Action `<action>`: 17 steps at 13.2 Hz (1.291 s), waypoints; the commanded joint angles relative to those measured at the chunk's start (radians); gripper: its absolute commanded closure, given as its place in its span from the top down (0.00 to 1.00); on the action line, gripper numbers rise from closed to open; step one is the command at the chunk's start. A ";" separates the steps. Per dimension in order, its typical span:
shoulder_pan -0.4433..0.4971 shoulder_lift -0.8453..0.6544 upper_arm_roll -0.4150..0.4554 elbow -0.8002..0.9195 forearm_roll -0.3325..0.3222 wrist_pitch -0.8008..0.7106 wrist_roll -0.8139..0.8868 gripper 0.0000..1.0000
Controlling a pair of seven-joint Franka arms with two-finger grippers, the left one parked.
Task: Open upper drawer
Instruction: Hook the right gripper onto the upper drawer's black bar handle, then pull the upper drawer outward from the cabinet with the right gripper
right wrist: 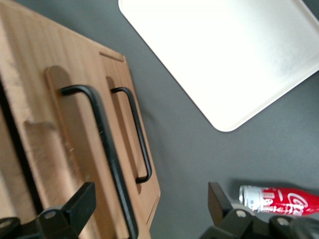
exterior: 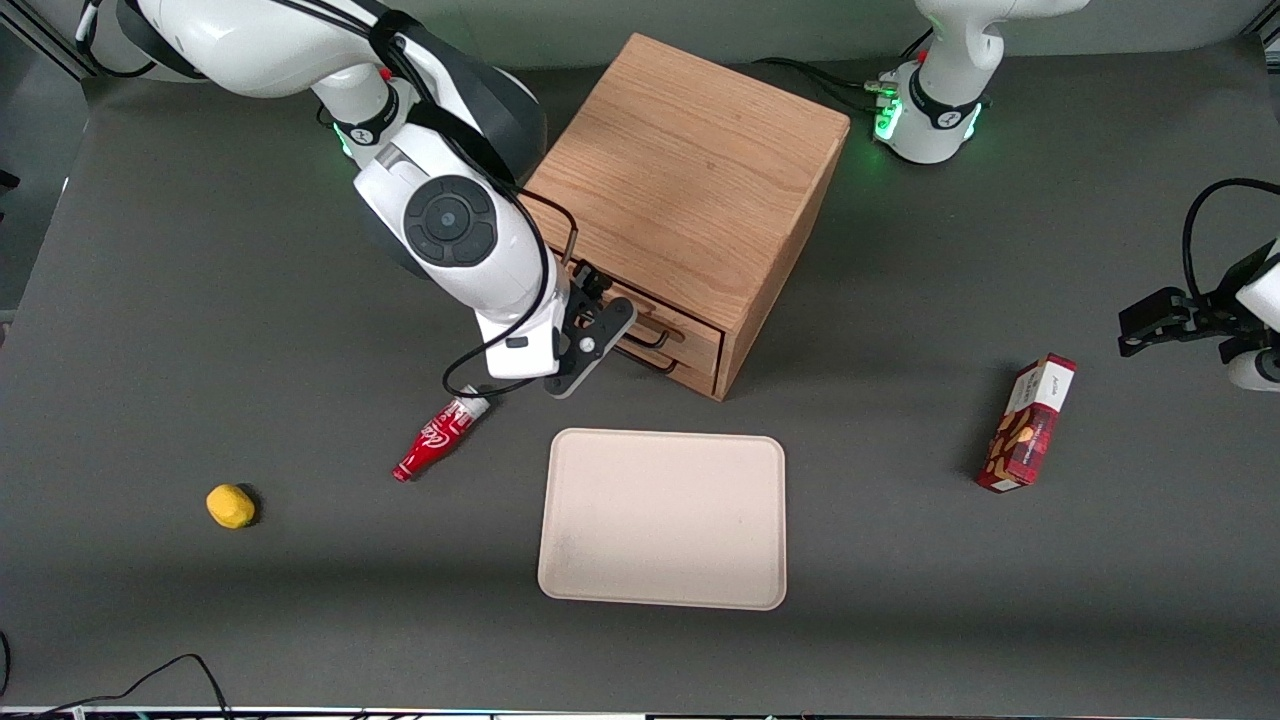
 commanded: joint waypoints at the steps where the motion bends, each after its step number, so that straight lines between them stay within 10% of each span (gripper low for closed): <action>1: 0.024 0.048 0.008 0.010 -0.049 0.044 -0.015 1.00; 17: 0.027 0.087 0.020 0.003 -0.147 0.067 -0.032 1.00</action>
